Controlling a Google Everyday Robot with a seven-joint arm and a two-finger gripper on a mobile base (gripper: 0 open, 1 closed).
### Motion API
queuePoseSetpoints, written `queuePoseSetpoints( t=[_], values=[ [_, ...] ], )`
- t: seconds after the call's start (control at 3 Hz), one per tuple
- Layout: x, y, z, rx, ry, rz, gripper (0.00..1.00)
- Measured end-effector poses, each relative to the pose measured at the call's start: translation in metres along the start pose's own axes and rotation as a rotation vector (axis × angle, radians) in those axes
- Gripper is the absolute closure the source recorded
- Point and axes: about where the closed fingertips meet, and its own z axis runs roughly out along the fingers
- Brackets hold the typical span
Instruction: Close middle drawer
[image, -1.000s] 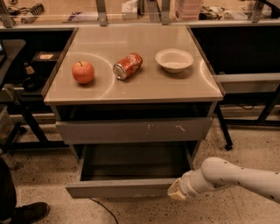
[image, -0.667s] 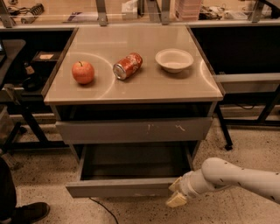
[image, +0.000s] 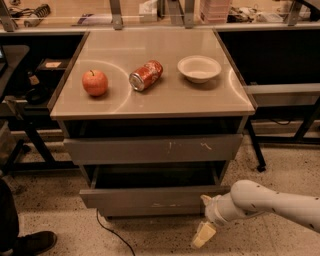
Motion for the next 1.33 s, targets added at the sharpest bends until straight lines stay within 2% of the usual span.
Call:
queuePoseSetpoints(
  t=[0.67, 1.0, 1.33],
  values=[
    [0.0, 0.0001, 0.0001, 0.0, 0.0, 0.0, 0.17],
    [0.0, 0.0001, 0.0001, 0.0, 0.0, 0.0, 0.35],
    [0.0, 0.0001, 0.0001, 0.0, 0.0, 0.0, 0.58]
  ],
)
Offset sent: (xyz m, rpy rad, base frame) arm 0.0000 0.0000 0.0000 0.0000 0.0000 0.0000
